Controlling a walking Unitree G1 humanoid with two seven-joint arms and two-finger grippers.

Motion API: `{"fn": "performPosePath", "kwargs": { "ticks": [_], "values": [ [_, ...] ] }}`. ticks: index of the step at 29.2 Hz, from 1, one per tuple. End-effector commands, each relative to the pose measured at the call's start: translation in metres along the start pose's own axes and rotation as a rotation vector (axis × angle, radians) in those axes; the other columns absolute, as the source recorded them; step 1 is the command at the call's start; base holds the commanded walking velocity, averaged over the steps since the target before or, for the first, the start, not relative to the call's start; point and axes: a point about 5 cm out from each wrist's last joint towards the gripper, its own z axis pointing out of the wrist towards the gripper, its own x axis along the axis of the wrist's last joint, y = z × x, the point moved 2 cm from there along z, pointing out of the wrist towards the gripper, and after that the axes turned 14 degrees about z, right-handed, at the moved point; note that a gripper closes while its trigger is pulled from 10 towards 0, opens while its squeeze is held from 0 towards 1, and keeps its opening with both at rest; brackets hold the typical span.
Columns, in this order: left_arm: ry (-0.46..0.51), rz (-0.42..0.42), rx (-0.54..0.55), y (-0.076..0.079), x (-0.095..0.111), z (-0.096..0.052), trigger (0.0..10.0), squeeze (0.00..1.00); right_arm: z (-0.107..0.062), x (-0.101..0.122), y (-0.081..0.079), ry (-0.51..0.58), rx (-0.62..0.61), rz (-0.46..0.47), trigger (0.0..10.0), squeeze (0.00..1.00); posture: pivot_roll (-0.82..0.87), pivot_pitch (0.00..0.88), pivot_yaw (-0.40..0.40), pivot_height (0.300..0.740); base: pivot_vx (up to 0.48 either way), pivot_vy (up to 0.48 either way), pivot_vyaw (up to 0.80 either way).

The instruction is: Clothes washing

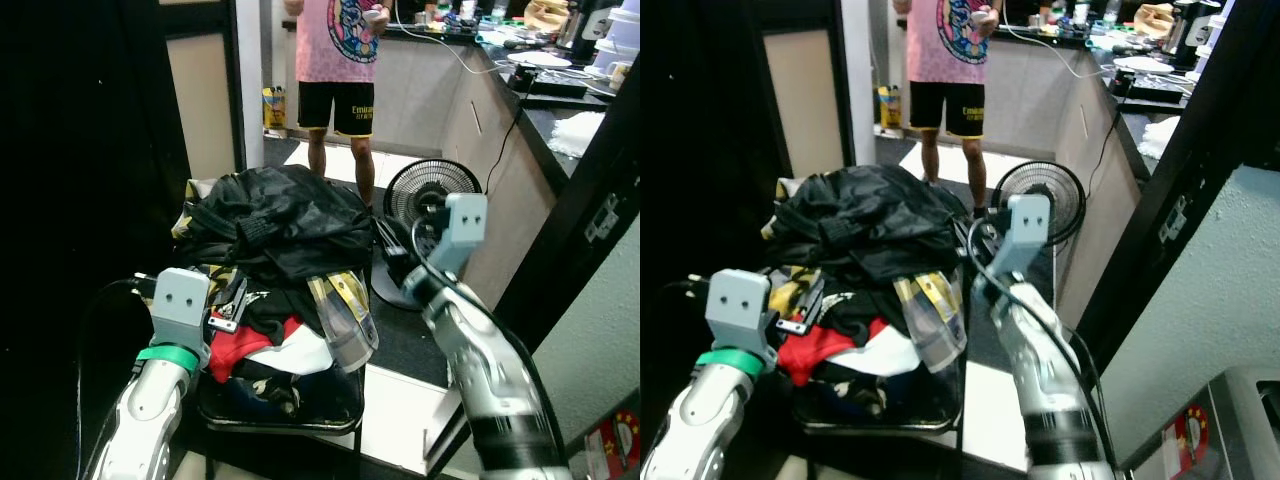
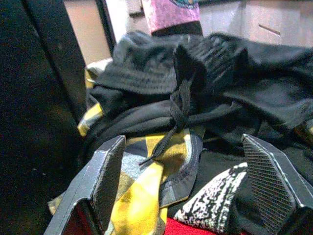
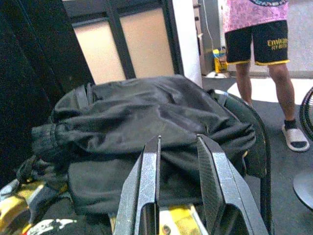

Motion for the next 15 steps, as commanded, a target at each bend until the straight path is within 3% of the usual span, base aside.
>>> {"fn": "performPosePath", "kwargs": {
  "ticks": [1,7,15],
  "values": [
    [-0.01,-0.034,-0.003,0.003,-0.001,0.003,10.0,0.0,-0.004,-0.004,0.001,0.0,-0.014,-0.007,10.0,0.0,0.06,0.017,0.045,0.74,0.0,0.0,0.0],
    [-0.012,-0.058,-0.036,0.012,0.001,-0.001,10.0,0.0,-0.009,-0.014,0.006,0.005,-0.048,-0.019,10.0,0.0,0.06,0.019,0.058,0.74,0.0,0.0,0.0],
    [-0.002,-0.053,-0.02,0.015,-0.002,-0.005,10.0,0.0,-0.004,-0.008,-0.005,0.053,-0.012,-0.042,10.0,0.0,0.03,0.017,0.035,0.74,0.0,0.0,0.0]
  ]
}}
